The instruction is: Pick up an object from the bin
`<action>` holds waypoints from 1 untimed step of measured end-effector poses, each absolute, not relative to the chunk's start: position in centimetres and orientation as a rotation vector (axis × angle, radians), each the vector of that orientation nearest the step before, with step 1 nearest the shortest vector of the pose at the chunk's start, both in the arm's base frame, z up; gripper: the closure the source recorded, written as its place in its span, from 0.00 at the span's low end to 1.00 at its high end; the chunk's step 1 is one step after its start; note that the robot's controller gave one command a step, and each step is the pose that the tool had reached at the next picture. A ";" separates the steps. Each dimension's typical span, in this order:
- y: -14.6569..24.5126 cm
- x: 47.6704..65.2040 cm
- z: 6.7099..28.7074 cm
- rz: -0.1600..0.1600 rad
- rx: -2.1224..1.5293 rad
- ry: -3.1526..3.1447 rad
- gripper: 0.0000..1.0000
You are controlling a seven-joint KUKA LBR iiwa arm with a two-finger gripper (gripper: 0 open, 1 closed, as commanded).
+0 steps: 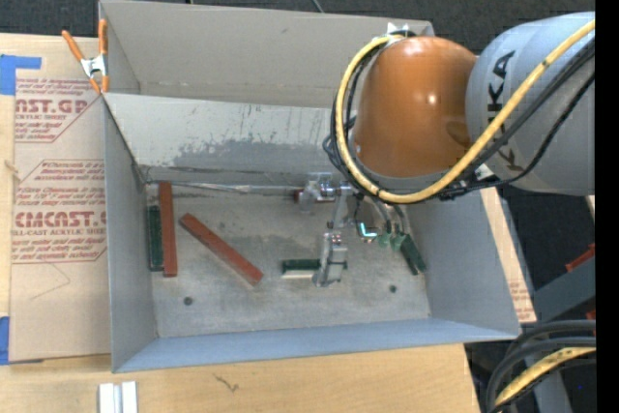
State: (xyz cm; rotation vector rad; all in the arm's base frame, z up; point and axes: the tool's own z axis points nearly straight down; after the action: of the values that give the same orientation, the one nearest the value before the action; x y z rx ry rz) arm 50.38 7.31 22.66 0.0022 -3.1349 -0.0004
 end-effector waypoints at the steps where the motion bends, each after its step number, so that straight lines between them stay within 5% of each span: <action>1: 7.3 50.5 23.0 -0.002 0.001 -3.143 0.00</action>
Offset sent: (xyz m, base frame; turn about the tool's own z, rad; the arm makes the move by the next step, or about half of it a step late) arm -0.0157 0.0138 -0.1566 -0.1643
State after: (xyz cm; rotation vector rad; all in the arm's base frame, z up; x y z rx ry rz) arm 50.55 7.27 23.04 0.0005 -3.1426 -0.0015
